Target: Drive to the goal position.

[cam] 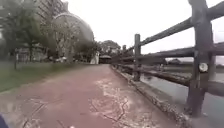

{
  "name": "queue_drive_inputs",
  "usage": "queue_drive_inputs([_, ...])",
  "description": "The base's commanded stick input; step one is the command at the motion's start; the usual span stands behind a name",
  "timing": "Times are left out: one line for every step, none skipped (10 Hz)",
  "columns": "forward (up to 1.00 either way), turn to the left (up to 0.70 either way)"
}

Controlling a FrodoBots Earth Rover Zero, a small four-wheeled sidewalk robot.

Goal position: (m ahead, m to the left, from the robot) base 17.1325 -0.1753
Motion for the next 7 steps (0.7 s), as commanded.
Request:
queue_drive_inputs([1.00, 0.02])
queue_drive_inputs([1.00, 0.05])
queue_drive_inputs([1.00, 0.01])
queue_drive_inputs([1.00, 0.08])
queue_drive_inputs([1.00, 0.01])
queue_drive_inputs([1.00, 0.06])
queue_drive_inputs([1.00, 0.13])
